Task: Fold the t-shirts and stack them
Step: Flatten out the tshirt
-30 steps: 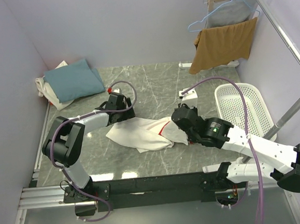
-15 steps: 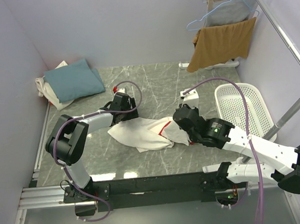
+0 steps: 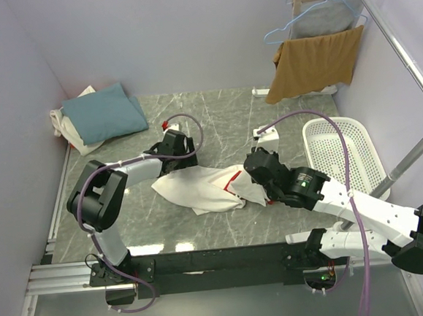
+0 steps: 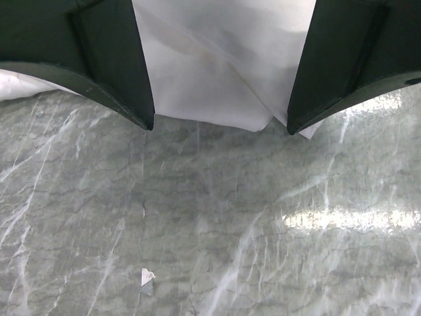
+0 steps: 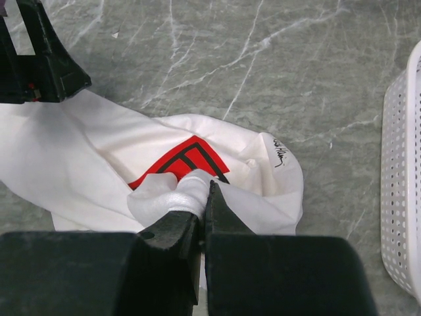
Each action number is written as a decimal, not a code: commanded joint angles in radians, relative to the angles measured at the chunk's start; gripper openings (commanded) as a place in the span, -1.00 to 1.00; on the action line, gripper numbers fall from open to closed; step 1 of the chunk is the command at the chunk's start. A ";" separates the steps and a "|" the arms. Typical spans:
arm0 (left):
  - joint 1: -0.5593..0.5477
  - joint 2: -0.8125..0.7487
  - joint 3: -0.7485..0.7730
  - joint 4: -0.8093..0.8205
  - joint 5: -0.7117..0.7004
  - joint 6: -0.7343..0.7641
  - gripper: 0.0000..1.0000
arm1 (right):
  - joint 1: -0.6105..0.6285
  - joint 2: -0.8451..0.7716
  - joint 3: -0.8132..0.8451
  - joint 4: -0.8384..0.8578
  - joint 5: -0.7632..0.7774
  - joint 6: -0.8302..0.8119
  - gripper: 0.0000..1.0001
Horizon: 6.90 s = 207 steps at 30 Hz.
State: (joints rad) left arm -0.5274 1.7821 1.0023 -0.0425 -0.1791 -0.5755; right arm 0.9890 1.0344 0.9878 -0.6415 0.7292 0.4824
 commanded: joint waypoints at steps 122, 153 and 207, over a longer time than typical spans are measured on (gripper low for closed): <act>0.182 -0.681 -0.019 -0.419 -0.487 -0.187 -0.99 | -0.440 0.412 0.525 0.211 -0.151 -0.430 -1.00; 0.136 -0.775 -0.303 -0.373 -0.309 -0.334 0.99 | -0.246 0.059 0.054 -0.035 -0.146 0.024 0.04; 0.254 -0.492 0.030 -0.232 -0.083 -0.118 -0.98 | -0.434 0.335 0.080 0.138 -0.565 -0.166 -0.08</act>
State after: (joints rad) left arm -0.2718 1.3735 0.9016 -0.2260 -0.2447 -0.7425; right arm 0.5579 1.3277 1.0019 -0.5583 0.3038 0.3557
